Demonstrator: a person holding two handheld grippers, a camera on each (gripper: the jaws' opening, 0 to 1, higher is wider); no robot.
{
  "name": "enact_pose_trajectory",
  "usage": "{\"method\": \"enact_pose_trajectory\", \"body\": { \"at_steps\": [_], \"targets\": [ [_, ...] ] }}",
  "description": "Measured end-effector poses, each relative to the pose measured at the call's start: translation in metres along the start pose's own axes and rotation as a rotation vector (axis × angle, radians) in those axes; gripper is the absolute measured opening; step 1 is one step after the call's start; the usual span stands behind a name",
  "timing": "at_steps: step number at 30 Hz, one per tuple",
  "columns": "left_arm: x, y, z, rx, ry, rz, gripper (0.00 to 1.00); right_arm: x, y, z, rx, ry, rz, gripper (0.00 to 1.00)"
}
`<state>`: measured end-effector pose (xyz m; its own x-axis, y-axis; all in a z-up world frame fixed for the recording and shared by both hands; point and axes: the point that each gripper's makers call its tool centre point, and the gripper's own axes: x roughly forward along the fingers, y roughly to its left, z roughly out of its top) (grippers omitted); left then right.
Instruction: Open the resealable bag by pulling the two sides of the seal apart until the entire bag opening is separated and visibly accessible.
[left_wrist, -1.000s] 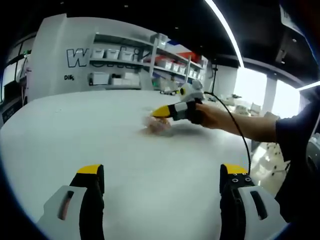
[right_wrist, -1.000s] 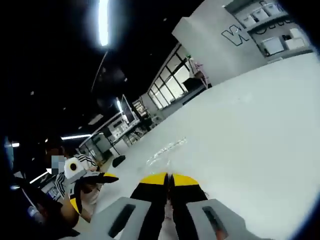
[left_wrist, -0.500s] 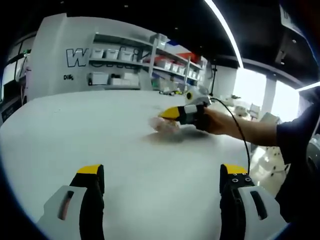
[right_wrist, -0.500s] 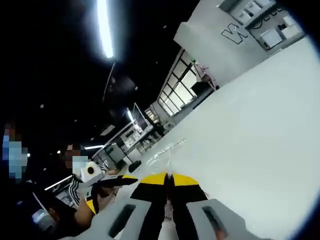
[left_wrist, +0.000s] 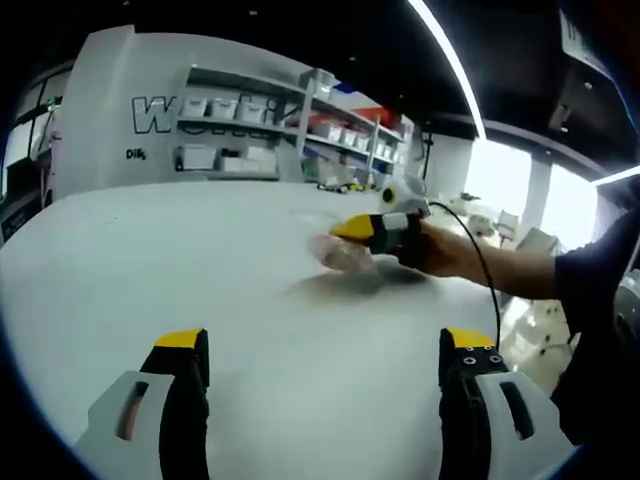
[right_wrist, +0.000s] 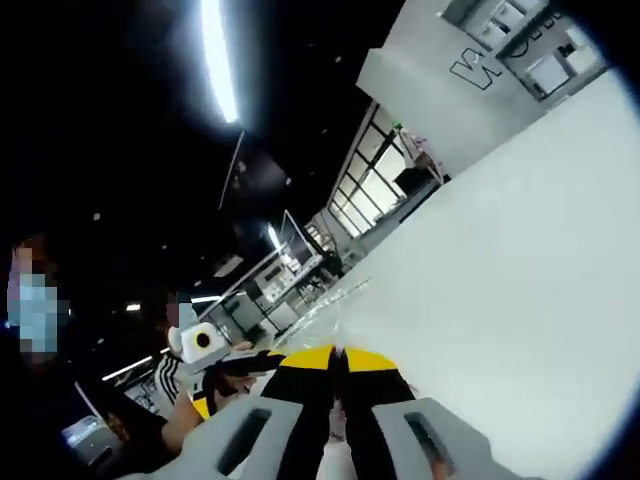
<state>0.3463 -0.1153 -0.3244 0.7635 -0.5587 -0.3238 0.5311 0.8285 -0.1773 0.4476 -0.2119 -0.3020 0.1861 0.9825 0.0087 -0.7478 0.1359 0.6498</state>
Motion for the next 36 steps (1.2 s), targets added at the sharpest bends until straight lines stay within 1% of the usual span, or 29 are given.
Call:
{"method": "enact_pose_trajectory", "body": {
  "at_steps": [8, 12, 16, 22, 24, 32, 36],
  "targets": [
    [0.002, 0.001, 0.003, -0.003, -0.011, -0.008, 0.93, -0.006, 0.004, -0.003, -0.007, -0.016, 0.013, 0.00],
    [0.003, -0.001, 0.004, -0.008, -0.016, -0.016, 0.92, -0.010, 0.007, -0.007, -0.013, -0.015, 0.008, 0.00],
    [0.005, -0.002, 0.005, -0.009, -0.025, -0.024, 0.91, -0.014, 0.011, -0.008, -0.014, -0.021, 0.008, 0.00],
    [0.008, -0.007, 0.009, -0.007, -0.041, -0.041, 0.91, -0.021, 0.022, -0.013, -0.026, -0.027, 0.001, 0.00],
    [0.009, -0.009, 0.011, -0.003, -0.047, -0.046, 0.91, -0.023, 0.024, -0.012, -0.025, -0.033, 0.006, 0.00],
    [0.016, -0.019, 0.020, -0.008, -0.084, -0.087, 0.87, -0.022, 0.036, -0.015, -0.009, -0.046, 0.040, 0.00],
    [0.020, -0.022, 0.021, -0.006, -0.085, -0.099, 0.87, -0.022, 0.041, -0.017, -0.014, -0.044, 0.045, 0.00]
  ]
}}
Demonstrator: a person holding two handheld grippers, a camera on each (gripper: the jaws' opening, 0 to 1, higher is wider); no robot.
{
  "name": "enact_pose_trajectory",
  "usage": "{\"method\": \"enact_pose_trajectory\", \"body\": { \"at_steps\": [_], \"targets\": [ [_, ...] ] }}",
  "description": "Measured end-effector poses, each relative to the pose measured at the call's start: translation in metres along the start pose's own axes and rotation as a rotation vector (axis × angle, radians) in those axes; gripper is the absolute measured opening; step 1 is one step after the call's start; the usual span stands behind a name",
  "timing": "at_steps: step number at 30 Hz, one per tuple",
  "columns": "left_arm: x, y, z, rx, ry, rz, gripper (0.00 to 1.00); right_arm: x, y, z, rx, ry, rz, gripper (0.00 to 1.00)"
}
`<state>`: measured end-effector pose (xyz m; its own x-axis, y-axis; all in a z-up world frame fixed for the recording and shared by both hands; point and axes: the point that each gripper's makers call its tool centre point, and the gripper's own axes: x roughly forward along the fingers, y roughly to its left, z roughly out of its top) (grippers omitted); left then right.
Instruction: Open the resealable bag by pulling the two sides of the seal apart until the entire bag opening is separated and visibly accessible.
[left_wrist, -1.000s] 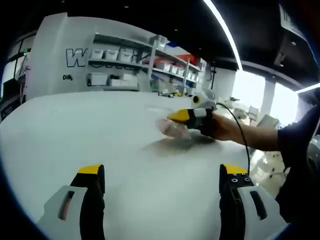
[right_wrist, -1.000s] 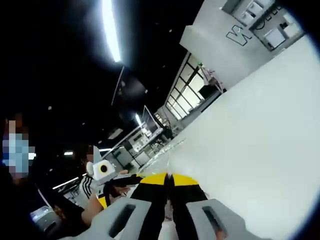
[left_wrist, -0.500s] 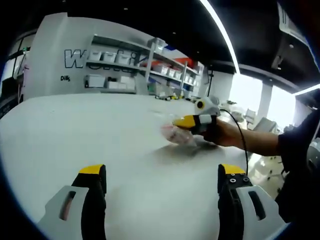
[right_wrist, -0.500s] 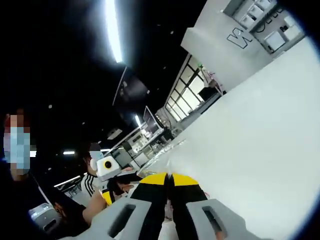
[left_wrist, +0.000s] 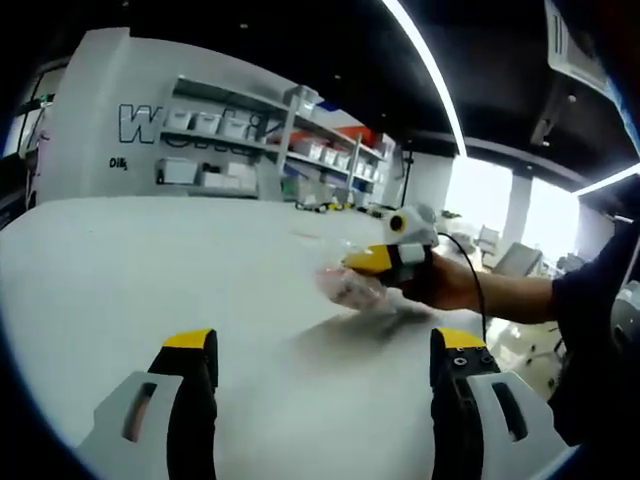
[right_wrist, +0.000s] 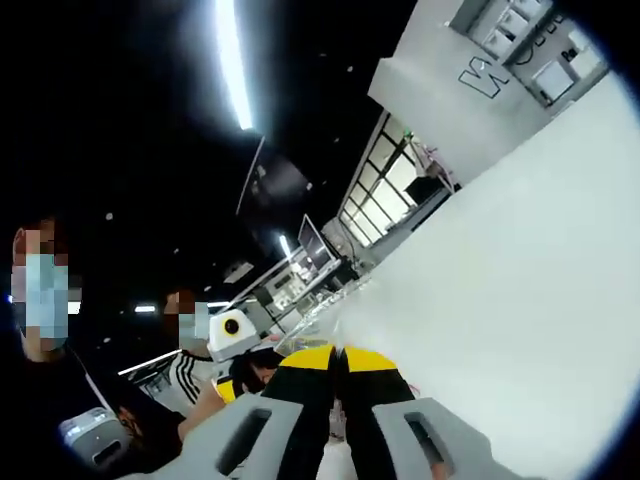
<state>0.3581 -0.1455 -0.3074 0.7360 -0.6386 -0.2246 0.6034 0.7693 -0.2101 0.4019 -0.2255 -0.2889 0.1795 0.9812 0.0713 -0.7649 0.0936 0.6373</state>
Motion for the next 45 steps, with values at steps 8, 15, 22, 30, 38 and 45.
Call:
{"method": "enact_pose_trajectory", "body": {
  "at_steps": [8, 15, 22, 30, 38, 45],
  "targets": [
    [0.001, 0.000, 0.001, -0.003, -0.004, -0.003, 0.86, -0.001, 0.001, -0.004, -0.001, -0.001, 0.001, 0.00],
    [0.002, -0.001, 0.001, -0.005, -0.008, -0.002, 0.86, -0.001, 0.002, -0.005, -0.008, -0.005, 0.005, 0.00],
    [0.006, 0.000, 0.002, -0.010, -0.011, -0.007, 0.83, -0.002, 0.002, -0.006, -0.028, -0.008, 0.001, 0.00],
    [0.015, 0.002, 0.002, -0.018, -0.016, -0.012, 0.80, -0.002, -0.004, -0.004, -0.042, 0.001, -0.003, 0.00],
    [0.019, 0.000, 0.001, -0.016, -0.015, -0.022, 0.79, -0.002, -0.009, -0.001, -0.043, 0.003, -0.005, 0.00],
    [0.021, 0.002, 0.002, -0.017, -0.022, -0.022, 0.77, -0.002, -0.005, -0.006, -0.046, 0.004, -0.008, 0.00]
  ]
}}
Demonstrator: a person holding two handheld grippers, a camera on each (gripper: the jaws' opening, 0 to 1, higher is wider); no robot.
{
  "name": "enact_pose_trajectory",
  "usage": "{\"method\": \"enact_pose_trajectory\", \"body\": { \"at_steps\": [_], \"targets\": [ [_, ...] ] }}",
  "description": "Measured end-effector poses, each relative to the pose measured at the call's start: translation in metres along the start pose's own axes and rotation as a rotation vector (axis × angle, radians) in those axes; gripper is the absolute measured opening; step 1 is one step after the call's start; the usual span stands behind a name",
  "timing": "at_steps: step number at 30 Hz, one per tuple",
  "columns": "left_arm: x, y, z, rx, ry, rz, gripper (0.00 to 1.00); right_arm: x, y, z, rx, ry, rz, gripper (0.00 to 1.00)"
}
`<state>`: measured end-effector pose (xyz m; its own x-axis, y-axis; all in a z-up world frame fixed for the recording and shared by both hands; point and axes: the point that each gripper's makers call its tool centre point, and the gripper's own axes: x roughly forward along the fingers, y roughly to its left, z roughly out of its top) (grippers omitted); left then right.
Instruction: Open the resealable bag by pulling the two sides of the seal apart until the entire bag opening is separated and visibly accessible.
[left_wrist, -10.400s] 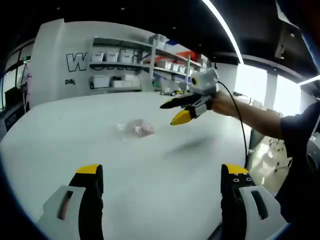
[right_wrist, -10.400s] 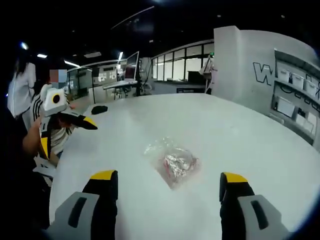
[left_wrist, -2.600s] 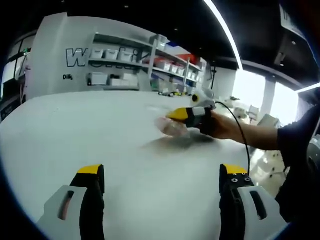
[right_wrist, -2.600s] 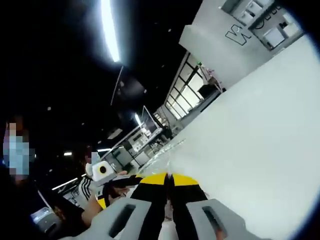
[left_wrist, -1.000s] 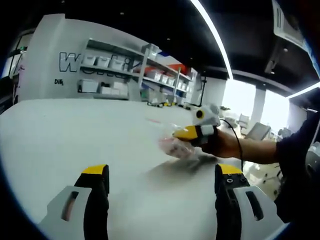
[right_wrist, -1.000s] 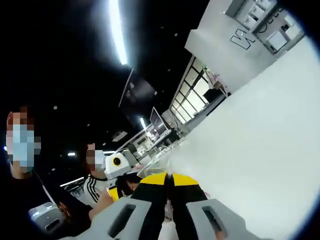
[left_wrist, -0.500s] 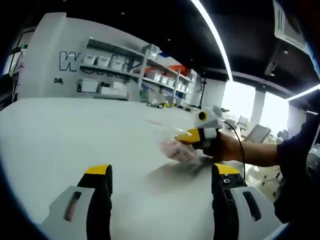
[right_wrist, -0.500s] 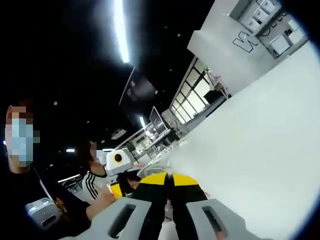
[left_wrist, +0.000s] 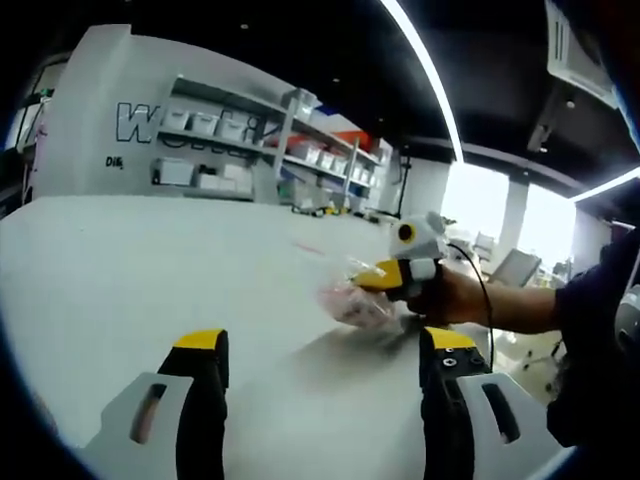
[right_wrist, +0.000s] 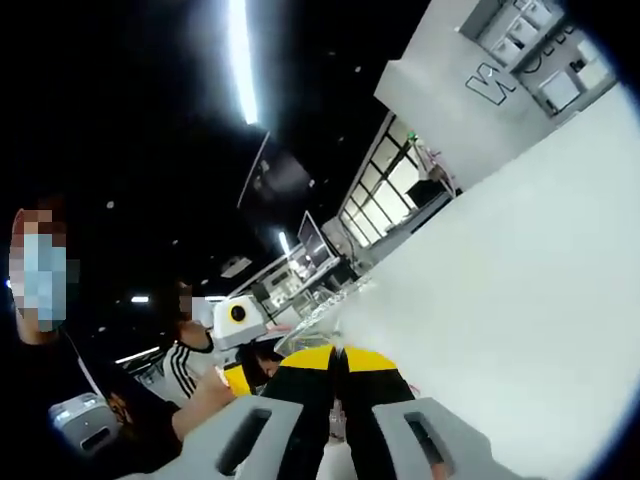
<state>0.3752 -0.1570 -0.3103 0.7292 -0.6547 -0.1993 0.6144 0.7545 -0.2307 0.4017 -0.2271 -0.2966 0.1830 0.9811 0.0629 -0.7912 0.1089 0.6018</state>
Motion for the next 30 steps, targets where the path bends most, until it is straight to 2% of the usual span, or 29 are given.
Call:
{"method": "enact_pose_trajectory", "body": {
  "at_steps": [9, 15, 25, 30],
  "targets": [
    [0.006, 0.001, 0.004, 0.005, -0.013, -0.008, 0.72, 0.001, 0.002, -0.003, -0.009, 0.009, -0.004, 0.00],
    [0.011, 0.001, 0.006, 0.028, -0.023, -0.010, 0.63, 0.001, 0.003, -0.005, -0.010, 0.013, -0.004, 0.00],
    [0.032, 0.002, 0.006, 0.055, -0.015, -0.025, 0.57, 0.001, 0.000, -0.004, -0.013, 0.024, -0.002, 0.00],
    [0.039, 0.002, 0.007, 0.062, -0.031, -0.033, 0.50, 0.002, -0.002, -0.004, -0.015, 0.027, -0.005, 0.00]
  ]
}}
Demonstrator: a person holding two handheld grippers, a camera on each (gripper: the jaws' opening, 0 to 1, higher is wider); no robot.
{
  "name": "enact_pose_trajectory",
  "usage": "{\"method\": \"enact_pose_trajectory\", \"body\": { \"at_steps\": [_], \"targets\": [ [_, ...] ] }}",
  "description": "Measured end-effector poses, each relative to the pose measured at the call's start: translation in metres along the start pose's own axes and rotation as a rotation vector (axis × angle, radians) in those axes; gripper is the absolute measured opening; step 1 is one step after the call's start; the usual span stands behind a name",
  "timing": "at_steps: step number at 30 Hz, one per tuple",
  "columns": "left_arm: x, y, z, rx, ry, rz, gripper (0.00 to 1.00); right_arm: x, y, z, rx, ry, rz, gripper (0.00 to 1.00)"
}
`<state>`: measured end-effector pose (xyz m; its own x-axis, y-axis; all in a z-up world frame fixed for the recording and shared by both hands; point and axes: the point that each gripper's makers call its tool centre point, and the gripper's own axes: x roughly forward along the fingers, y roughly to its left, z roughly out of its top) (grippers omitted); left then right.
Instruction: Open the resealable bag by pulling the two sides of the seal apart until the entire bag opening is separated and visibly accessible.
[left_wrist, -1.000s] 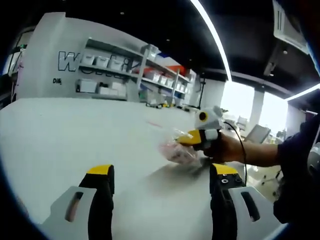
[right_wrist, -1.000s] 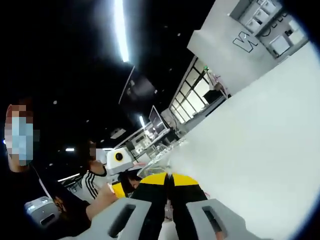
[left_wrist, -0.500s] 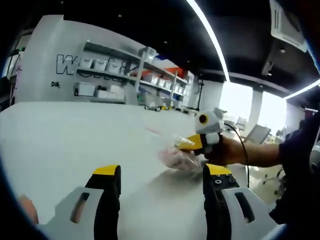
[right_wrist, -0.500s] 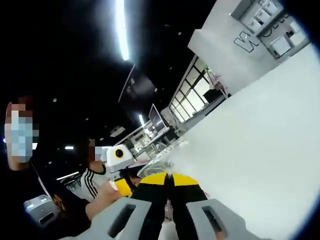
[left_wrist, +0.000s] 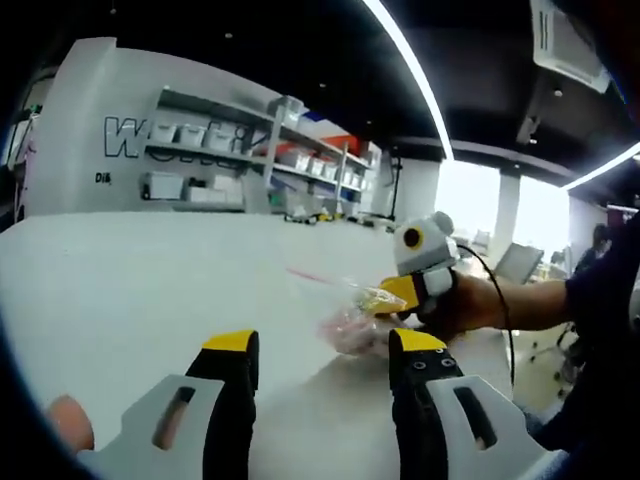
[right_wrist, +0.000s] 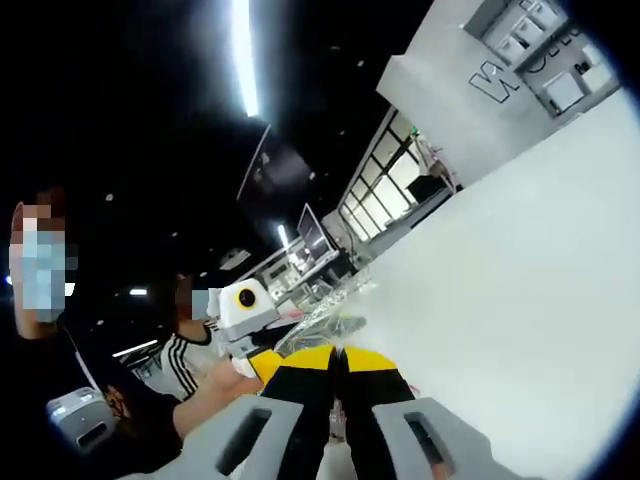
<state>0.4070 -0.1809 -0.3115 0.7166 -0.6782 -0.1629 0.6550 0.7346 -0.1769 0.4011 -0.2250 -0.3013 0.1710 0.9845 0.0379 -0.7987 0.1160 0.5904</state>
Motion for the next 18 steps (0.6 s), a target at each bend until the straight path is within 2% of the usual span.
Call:
{"method": "enact_pose_trajectory", "body": {
  "at_steps": [11, 18],
  "targets": [
    [0.0066, 0.0003, -0.0021, 0.032, -0.025, -0.020, 0.42, 0.0003, 0.0017, -0.0041, -0.006, 0.009, -0.007, 0.00],
    [0.0102, -0.0058, -0.0009, 0.030, -0.055, -0.075, 0.36, 0.0013, -0.0015, -0.0054, -0.009, 0.026, -0.012, 0.00]
  ]
}}
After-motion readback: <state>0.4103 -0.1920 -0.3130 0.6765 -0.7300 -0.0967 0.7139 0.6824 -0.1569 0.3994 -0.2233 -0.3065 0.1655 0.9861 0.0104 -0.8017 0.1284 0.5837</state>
